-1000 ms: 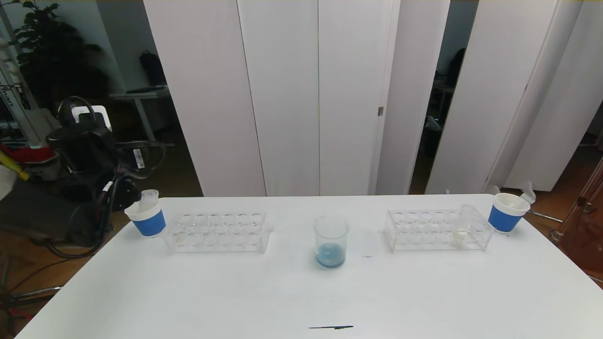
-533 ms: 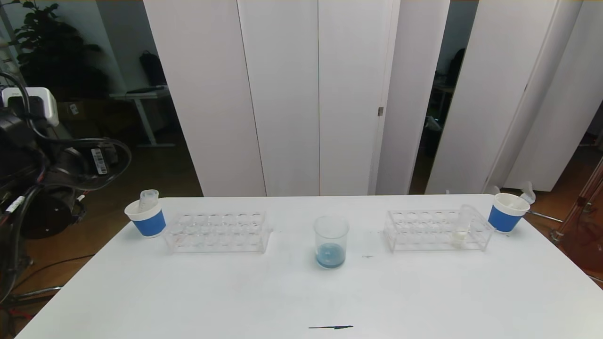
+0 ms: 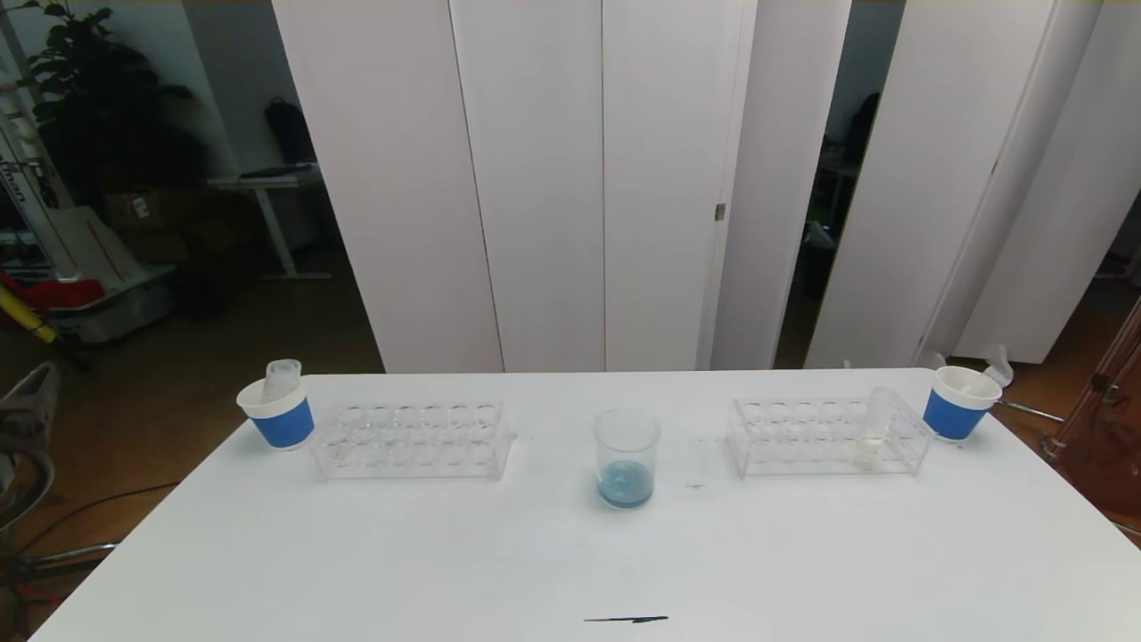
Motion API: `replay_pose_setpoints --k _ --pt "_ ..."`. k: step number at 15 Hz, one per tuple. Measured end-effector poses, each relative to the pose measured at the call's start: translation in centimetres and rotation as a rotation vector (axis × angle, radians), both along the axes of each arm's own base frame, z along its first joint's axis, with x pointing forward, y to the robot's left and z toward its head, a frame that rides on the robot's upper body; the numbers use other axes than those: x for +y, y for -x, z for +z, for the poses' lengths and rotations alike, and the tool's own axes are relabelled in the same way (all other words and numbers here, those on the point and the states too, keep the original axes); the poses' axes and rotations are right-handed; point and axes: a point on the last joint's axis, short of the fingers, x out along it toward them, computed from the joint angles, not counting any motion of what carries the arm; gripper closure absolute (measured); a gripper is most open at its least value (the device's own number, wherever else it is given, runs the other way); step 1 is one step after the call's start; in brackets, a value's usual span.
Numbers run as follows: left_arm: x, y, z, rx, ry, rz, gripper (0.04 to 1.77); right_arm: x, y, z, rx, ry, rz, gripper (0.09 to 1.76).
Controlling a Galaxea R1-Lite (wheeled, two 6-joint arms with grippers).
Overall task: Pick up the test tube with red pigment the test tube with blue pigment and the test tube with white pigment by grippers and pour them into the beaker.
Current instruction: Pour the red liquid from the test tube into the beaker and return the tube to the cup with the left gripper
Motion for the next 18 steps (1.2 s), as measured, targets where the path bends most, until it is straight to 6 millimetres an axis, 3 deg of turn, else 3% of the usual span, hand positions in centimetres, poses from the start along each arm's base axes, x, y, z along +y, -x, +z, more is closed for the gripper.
replay_pose_setpoints --k 4,8,13,18 --pt "0.2 7.9 -1.2 -0.022 0.002 0.005 0.07 0.0 0.0 0.0 0.0 0.0 0.0 0.1" --pt "0.2 13.7 -5.2 -0.022 -0.007 -0.021 0.07 0.0 0.0 0.0 0.0 0.0 0.0 0.1" --pt "-0.5 16.1 -9.5 -0.083 -0.029 -0.377 0.07 0.0 0.0 0.0 0.0 0.0 0.0 0.1" --pt "-0.9 15.5 -13.5 -0.098 0.107 -0.556 0.07 0.0 0.0 0.0 0.0 0.0 0.0 0.1"
